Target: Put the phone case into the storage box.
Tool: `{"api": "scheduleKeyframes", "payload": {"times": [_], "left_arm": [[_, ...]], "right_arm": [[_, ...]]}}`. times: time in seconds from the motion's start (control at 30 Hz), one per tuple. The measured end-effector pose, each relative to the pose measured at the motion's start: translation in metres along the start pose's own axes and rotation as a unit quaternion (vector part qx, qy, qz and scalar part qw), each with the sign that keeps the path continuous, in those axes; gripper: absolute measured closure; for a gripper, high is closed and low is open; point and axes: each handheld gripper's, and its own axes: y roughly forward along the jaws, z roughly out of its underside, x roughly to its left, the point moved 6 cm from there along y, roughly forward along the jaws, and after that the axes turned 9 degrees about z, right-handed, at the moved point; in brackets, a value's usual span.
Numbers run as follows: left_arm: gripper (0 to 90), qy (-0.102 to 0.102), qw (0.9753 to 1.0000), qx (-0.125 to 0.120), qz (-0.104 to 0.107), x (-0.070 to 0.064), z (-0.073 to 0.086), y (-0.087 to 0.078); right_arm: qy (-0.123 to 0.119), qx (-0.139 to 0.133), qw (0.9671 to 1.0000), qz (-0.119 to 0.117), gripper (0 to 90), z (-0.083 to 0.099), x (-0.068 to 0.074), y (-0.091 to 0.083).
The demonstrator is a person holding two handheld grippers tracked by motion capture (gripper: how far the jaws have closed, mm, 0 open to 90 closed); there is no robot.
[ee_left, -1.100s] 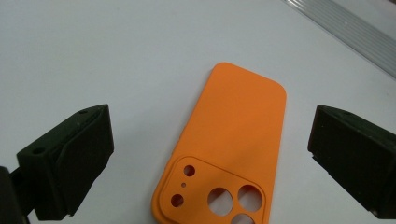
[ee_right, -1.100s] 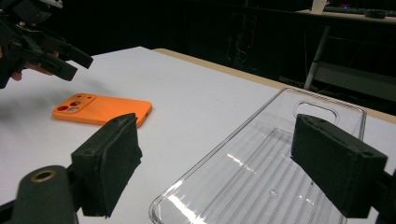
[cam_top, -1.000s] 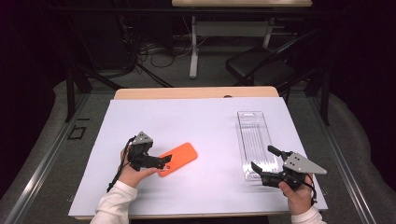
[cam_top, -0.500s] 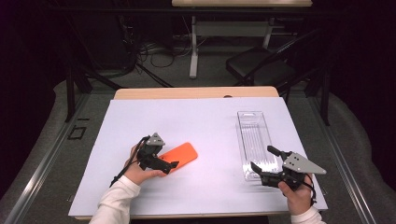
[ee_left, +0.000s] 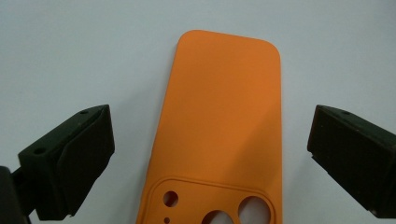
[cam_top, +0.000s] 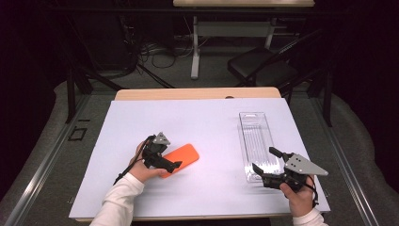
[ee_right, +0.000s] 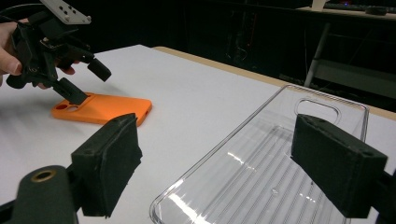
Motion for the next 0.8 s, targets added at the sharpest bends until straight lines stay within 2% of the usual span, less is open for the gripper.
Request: {"api": "scheduleKeyframes", "payload": {"times": [0.33,0.6,0.7,0.8], "left_arm": [[0.7,0.002,0.9999,0.013,-0.004,0.0,-0.007,0.011],[0.7,0.001,0.999,0.043,-0.005,0.003,-0.002,0.021],[0.7,0.0,0.999,0.045,-0.003,0.003,-0.001,0.025],[0.7,0.007,0.9984,0.055,0.001,0.002,0.0,0.027]], "right_arm": [[0.001,0.0,1.0,-0.001,14.7,0.0,0.0,0.0],[0.001,0.001,1.0,-0.001,14.6,0.0,-0.001,0.0],[0.004,0.004,1.0,-0.001,14.7,0.001,0.0,0.0],[0.002,0.004,1.0,-0.001,14.6,0.001,0.0,0.0]]}}
